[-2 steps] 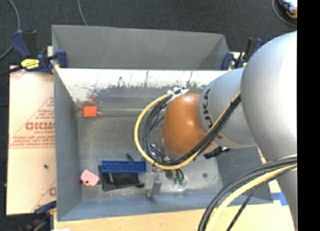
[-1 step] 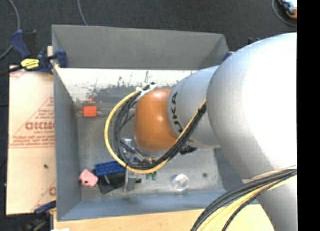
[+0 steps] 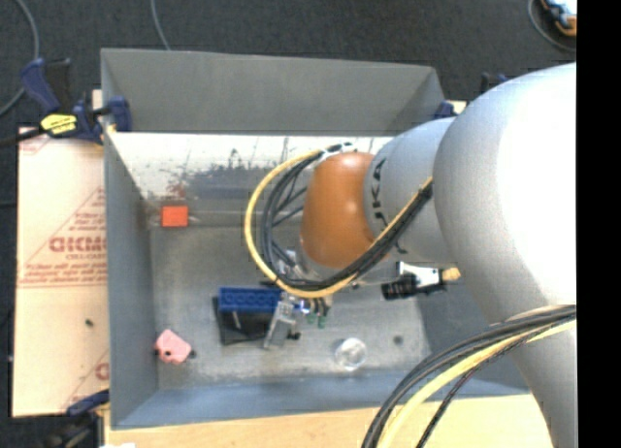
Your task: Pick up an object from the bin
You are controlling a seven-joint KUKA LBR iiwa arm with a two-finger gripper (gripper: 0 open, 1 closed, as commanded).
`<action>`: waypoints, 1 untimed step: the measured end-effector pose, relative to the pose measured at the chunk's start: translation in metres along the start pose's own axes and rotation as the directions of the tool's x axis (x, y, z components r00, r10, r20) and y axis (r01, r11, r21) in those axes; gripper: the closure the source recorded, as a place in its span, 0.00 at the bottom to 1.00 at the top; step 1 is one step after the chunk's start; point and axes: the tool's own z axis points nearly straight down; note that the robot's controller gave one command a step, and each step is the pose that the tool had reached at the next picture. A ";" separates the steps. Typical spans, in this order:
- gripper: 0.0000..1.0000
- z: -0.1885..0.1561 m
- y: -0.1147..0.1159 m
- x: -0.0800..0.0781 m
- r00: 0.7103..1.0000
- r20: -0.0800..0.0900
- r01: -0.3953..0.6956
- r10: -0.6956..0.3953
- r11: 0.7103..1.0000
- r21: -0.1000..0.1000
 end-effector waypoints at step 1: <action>1.00 0.000 0.008 0.041 0.967 0.013 0.253 -0.253 0.967 -0.004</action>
Offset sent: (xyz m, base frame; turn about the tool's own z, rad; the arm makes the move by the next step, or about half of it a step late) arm 0.0000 0.0000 0.0000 0.0000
